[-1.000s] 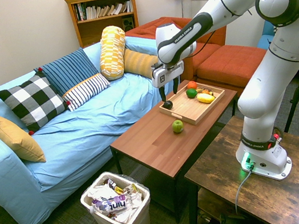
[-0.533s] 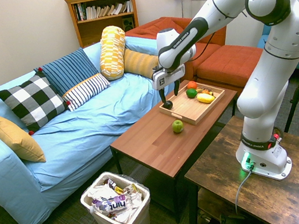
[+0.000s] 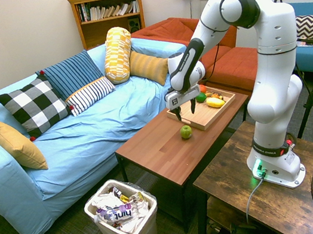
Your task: Put the apple in the tray
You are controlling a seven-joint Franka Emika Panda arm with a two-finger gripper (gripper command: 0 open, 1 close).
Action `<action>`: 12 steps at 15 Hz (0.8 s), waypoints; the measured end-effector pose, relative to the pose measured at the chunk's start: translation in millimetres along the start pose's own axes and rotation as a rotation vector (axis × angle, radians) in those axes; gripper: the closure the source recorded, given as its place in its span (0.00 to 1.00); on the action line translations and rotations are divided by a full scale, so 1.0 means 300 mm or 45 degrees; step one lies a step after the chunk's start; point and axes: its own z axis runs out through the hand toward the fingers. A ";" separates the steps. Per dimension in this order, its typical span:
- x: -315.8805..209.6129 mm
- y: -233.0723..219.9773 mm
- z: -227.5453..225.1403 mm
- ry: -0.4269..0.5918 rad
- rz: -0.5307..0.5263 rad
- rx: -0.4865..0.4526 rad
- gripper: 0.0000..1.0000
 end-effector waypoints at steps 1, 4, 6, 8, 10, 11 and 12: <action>0.014 -0.011 0.031 -0.012 0.014 -0.012 0.00; 0.048 -0.047 0.119 -0.035 0.048 -0.030 0.00; 0.077 -0.056 0.165 -0.045 0.062 -0.047 0.00; 0.099 -0.064 0.203 -0.055 0.074 -0.061 0.00; 0.109 -0.076 0.234 -0.068 0.083 -0.060 0.00; 0.109 -0.081 0.252 -0.077 0.086 -0.062 0.00; 0.107 -0.087 0.269 -0.086 0.085 -0.067 0.00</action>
